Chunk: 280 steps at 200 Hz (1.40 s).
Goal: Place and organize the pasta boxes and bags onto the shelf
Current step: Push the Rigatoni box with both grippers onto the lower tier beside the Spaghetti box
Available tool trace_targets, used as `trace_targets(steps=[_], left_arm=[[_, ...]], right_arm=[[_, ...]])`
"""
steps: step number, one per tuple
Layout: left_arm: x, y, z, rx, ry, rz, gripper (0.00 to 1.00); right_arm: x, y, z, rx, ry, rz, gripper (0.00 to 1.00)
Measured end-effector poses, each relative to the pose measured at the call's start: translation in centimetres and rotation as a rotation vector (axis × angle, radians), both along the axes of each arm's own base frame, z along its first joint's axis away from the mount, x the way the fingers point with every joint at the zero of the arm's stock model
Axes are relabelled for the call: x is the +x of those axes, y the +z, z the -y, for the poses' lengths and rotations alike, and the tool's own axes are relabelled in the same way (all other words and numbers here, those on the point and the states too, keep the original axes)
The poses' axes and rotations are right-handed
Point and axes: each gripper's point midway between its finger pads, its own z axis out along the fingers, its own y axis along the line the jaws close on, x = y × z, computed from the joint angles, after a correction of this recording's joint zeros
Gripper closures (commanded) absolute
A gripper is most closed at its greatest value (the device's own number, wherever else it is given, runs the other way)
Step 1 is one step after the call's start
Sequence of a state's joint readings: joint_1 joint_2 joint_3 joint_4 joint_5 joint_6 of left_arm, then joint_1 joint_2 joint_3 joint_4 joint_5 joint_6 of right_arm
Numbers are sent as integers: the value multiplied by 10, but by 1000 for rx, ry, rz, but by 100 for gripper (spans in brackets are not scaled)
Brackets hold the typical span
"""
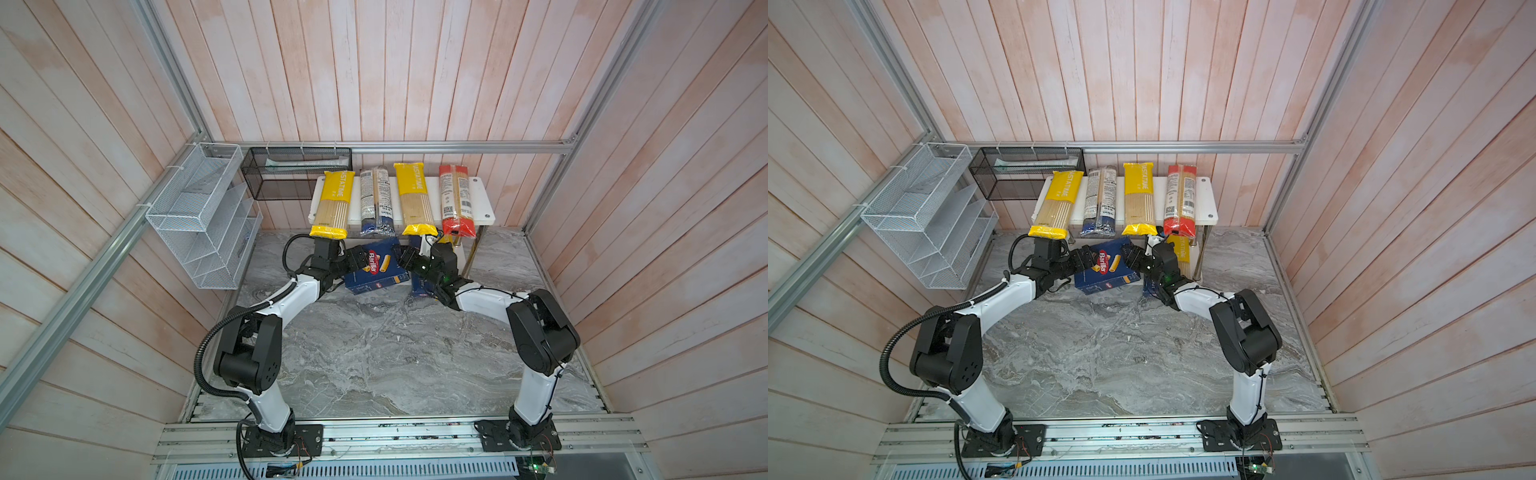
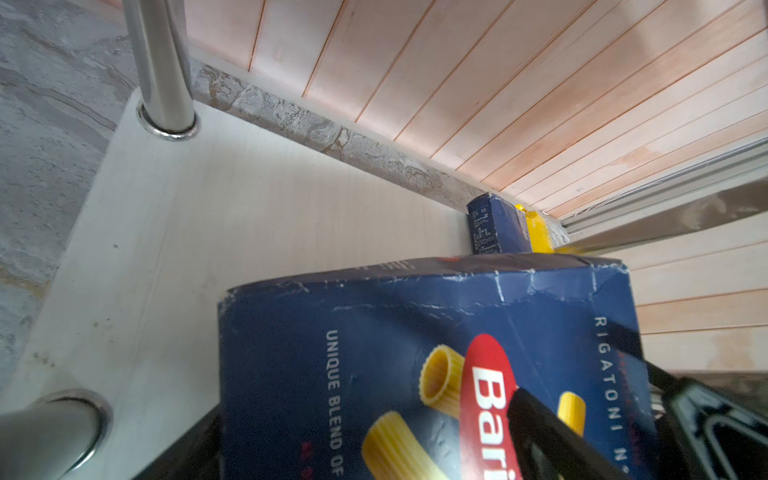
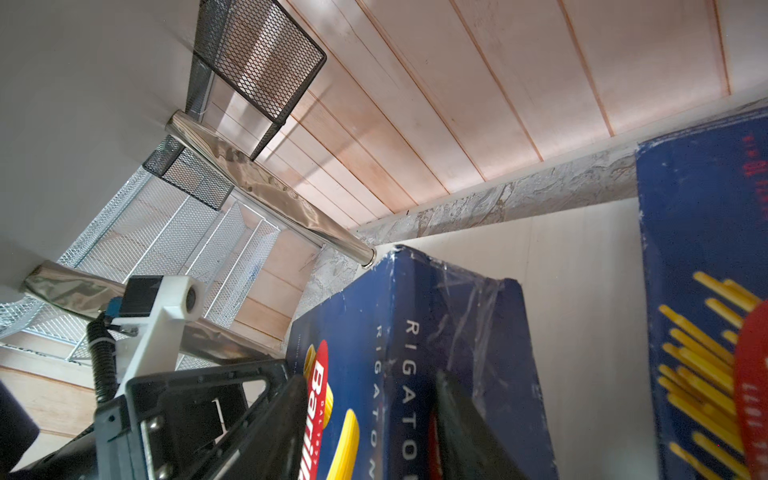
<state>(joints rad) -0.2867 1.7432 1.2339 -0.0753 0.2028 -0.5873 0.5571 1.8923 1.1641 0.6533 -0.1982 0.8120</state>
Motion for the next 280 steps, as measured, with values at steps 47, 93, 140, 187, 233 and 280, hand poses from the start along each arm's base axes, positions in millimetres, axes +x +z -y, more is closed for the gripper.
trace_targets(steps=[47,93,140,187,233,280], left_arm=[[-1,1,1,-3,-10,-27,0],[-1,2,3,-9,-15,-29,0],[3,10,5,-14,-21,-12,0],[5,13,6,12,-22,-1,0],[5,10,4,47,-22,5,0],[0,2,0,92,-21,12,0]], right_arm=[[9,-12,3,10,-22,-38,43],[9,-25,7,-27,-40,-77,33],[9,-40,13,-97,-59,-108,29],[12,-45,20,-129,-67,-124,27],[9,-38,26,-163,-80,-117,25],[5,-17,31,-181,-86,-79,25]])
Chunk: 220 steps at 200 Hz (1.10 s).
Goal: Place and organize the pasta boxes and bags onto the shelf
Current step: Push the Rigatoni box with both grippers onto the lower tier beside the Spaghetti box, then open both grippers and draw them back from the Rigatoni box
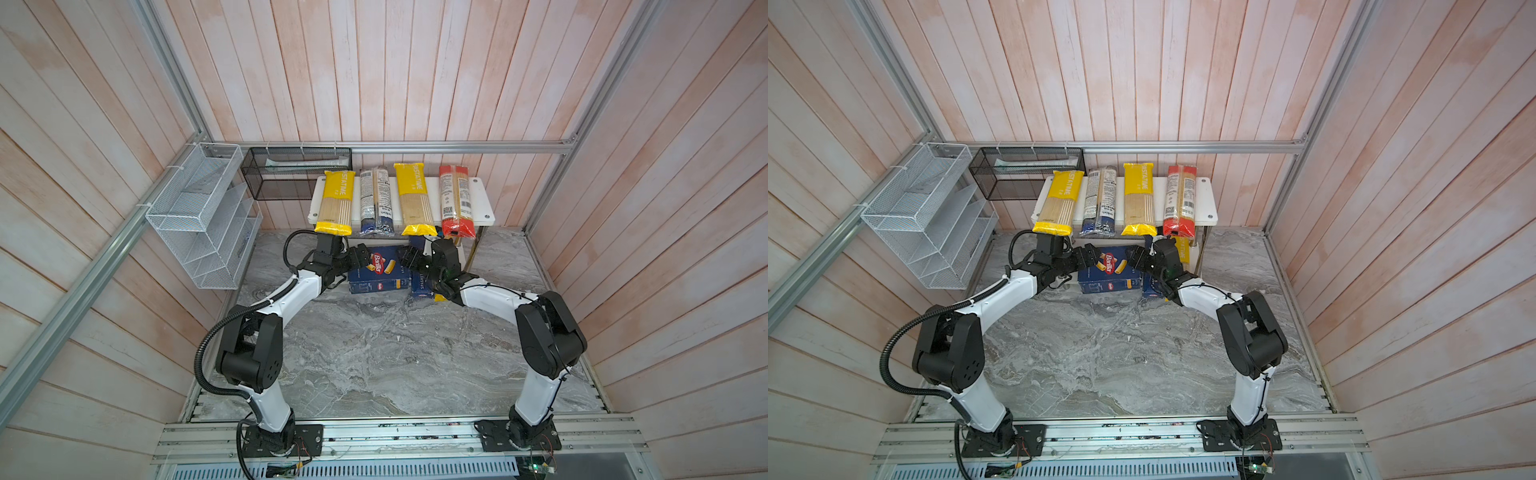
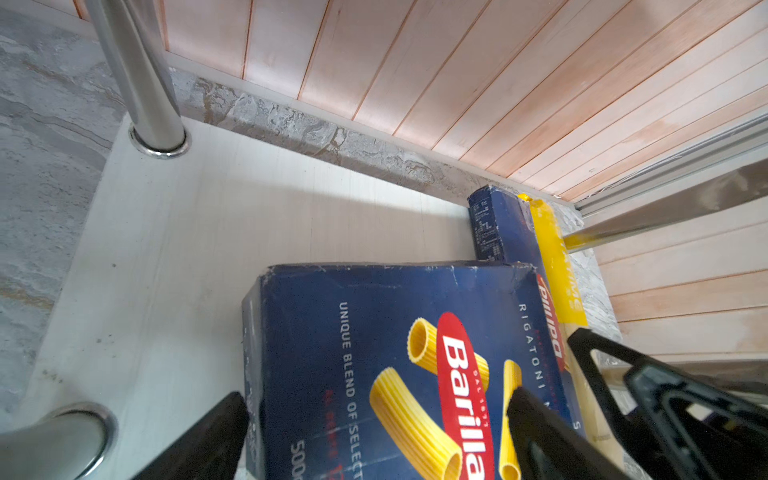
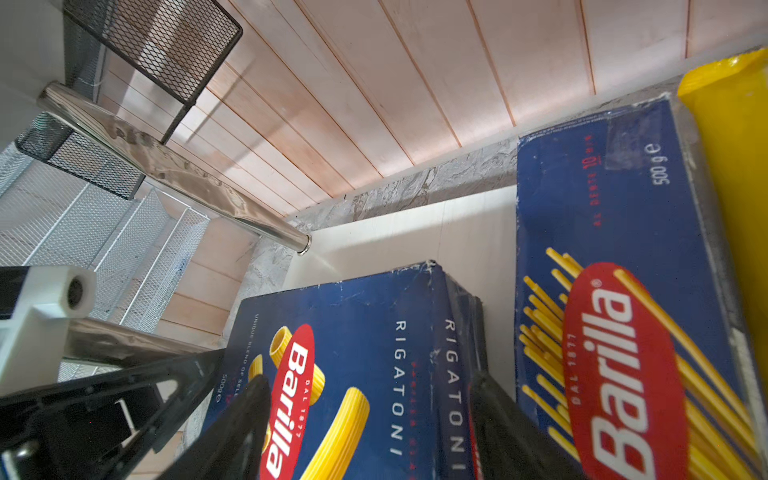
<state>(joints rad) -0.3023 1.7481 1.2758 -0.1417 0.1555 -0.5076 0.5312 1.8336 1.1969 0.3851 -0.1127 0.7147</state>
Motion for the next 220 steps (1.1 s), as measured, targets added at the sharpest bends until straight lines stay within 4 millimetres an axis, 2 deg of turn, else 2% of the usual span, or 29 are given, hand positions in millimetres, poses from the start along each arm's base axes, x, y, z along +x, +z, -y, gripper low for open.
trace_targets(steps=[29,57,115,144,169,198,220], left_arm=[[-5,-14,-15,44,41,-20,0],[-8,-17,-22,78,51,-14,0],[-25,-12,-30,124,32,36,0],[-45,-11,-40,128,51,41,0],[-69,-11,-62,120,124,38,0],[-103,-13,-83,119,184,36,0],[-132,-12,-95,115,212,57,0]], right_arm=[[-9,1,5,-23,7,-4,25],[-25,-1,7,-64,23,-12,25],[-90,12,-7,-132,127,24,25],[-120,12,-20,-153,202,37,25],[-141,4,-33,-169,277,36,25],[-153,-5,-46,-177,349,38,26],[-156,-24,-56,-195,401,18,26]])
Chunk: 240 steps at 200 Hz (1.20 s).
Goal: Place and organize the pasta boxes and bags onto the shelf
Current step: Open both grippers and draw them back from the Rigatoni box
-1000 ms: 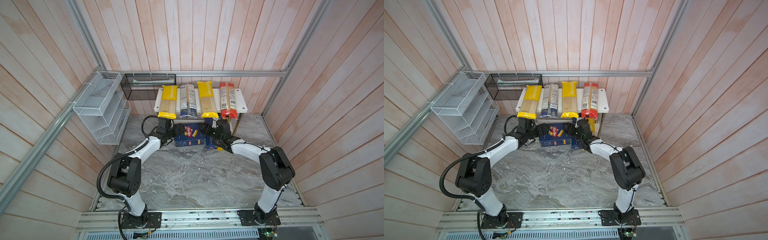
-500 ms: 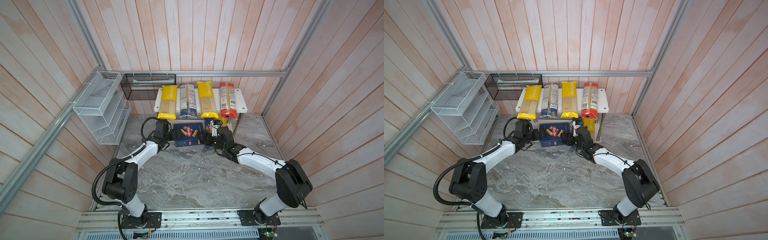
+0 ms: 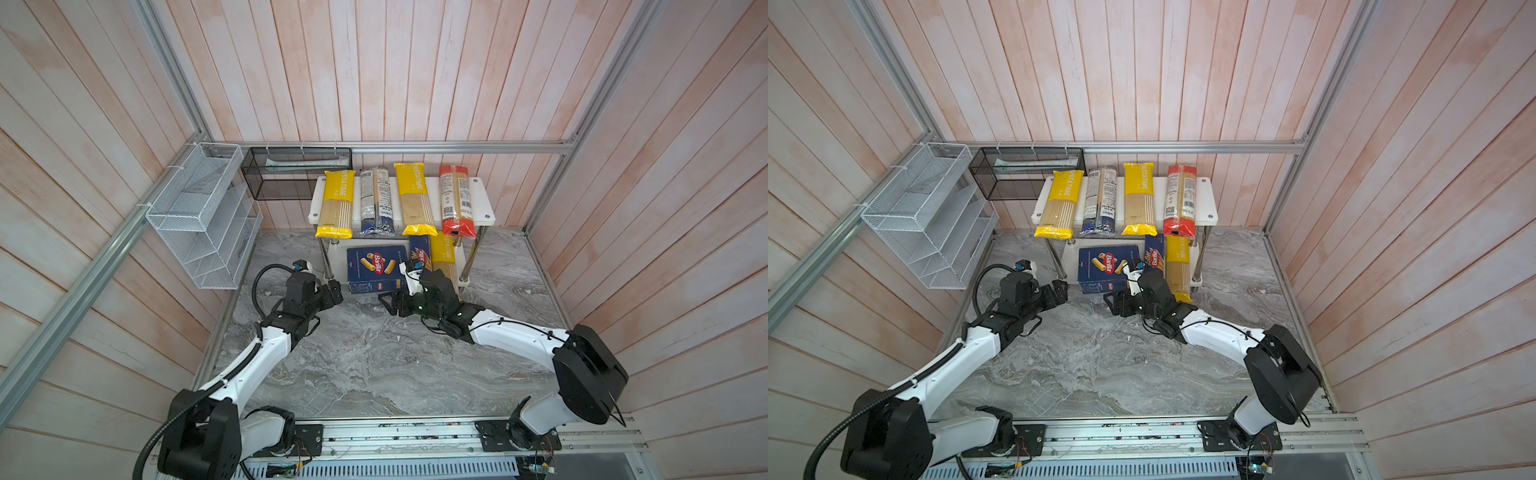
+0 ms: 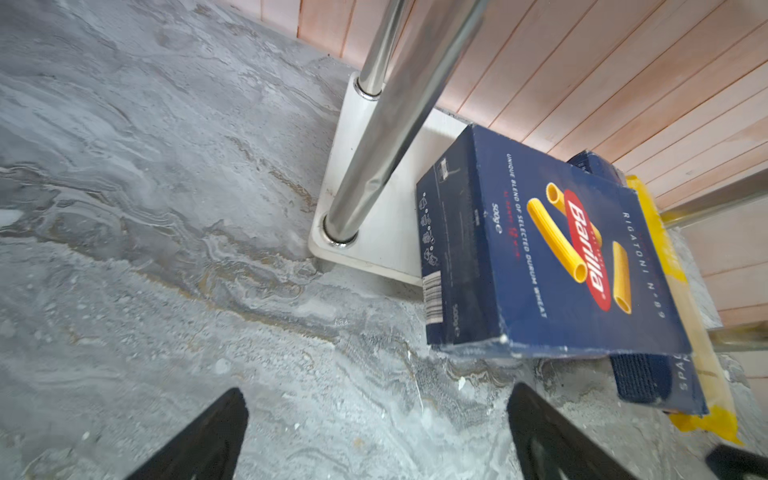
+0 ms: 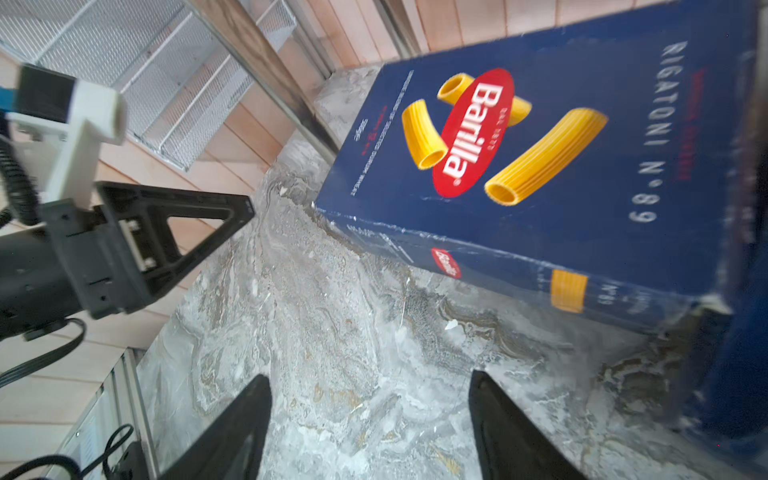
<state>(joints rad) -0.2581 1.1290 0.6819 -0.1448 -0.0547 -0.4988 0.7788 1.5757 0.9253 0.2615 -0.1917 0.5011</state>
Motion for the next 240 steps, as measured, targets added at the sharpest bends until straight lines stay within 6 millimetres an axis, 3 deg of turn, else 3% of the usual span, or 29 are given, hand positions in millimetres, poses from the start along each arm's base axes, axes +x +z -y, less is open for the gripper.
trace_targets(steps=[36,86,150,240], left_arm=[[-41,0,-22,3,64,51,0],[-70,-9,-39,4,120,75,0],[-79,-4,-45,6,138,105,0],[-80,4,-46,21,128,137,0]], right_arm=[[7,-33,-17,-56,50,-36,26],[27,-31,-41,-53,74,-7,26],[50,-42,-67,-55,85,-8,26],[72,-47,-85,-49,78,6,26]])
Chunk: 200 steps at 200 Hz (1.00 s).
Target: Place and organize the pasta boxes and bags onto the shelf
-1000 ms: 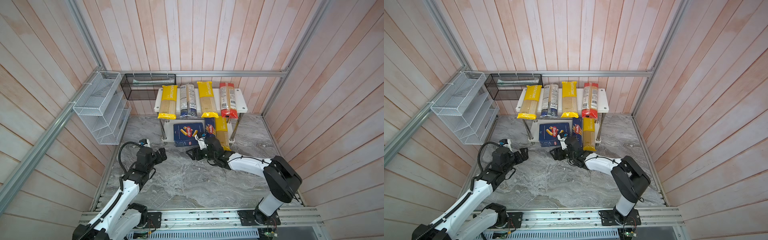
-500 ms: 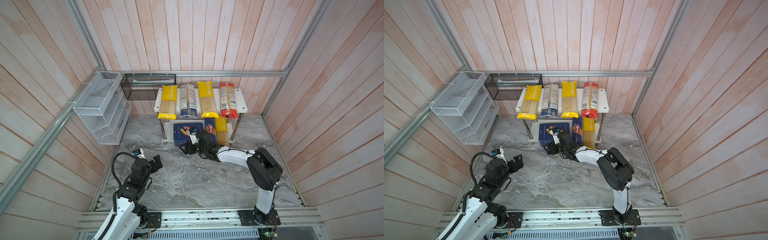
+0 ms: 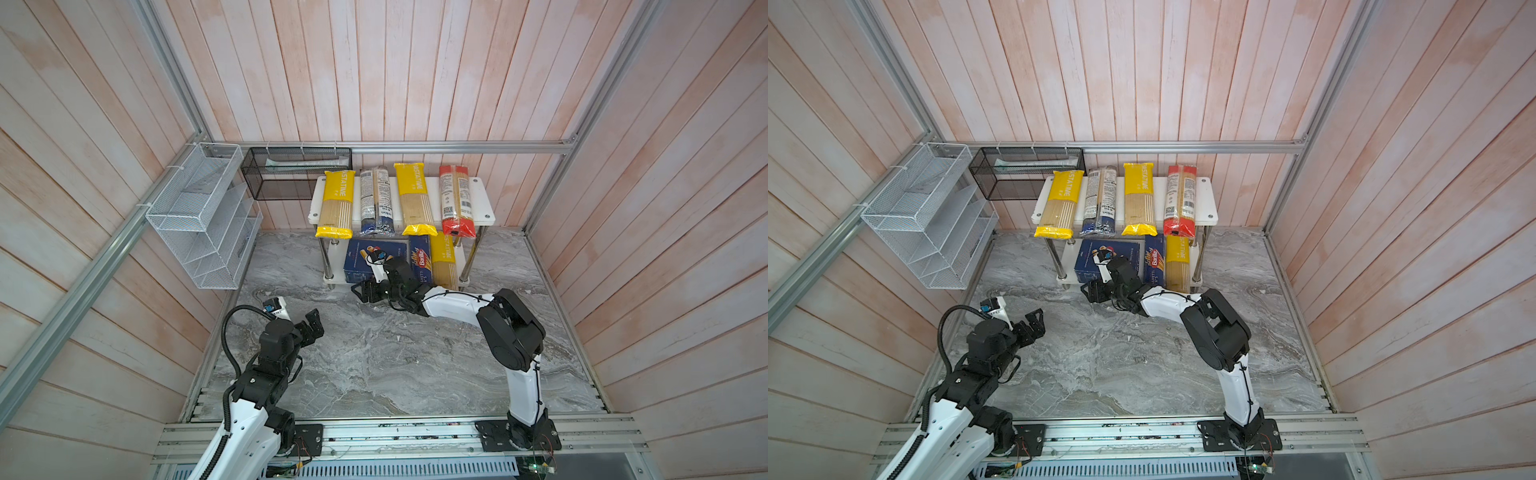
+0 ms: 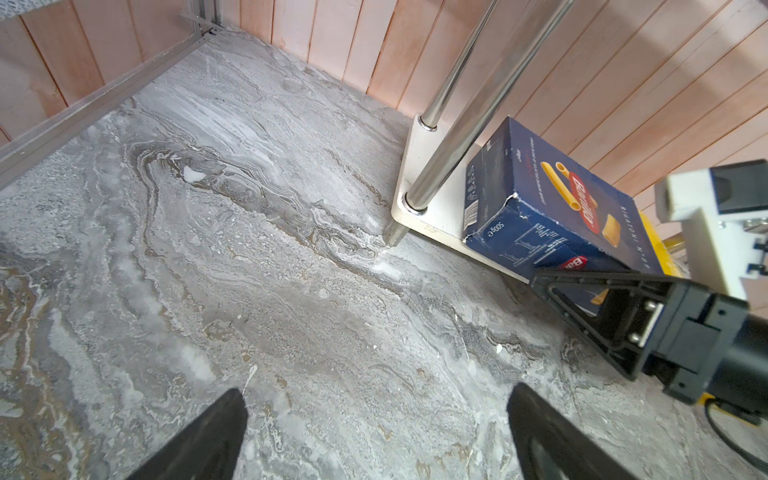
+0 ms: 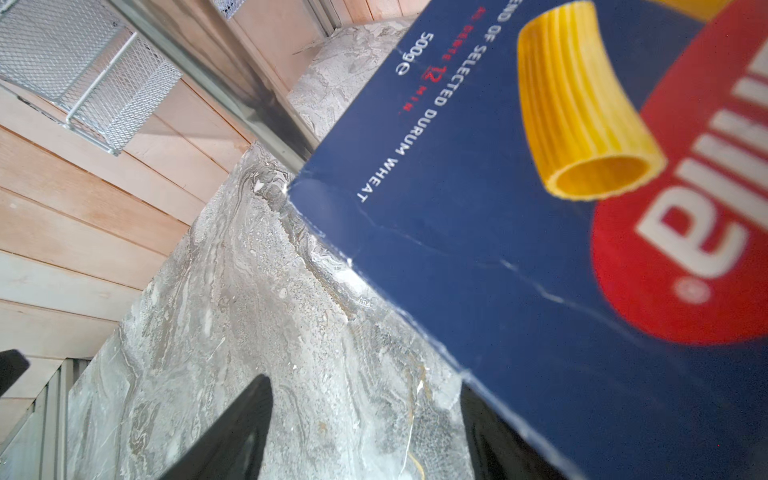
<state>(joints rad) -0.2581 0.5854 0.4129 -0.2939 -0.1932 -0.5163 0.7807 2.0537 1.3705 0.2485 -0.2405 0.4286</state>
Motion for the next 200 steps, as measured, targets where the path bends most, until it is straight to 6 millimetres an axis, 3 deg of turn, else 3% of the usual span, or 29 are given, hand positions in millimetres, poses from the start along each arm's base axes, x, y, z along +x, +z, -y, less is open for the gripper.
trace_targets(steps=[86,119,160,200], left_arm=[[-2,11,-10,50,30,47,0],[3,22,-17,97,60,100,0],[10,24,-33,191,135,204,0],[21,-2,-42,337,162,244,0]], right_arm=[[17,13,2,7,-14,35,26],[8,5,10,-17,-7,36,26],[-37,0,62,-77,-55,27,25],[-55,50,148,-111,-264,178,19]])
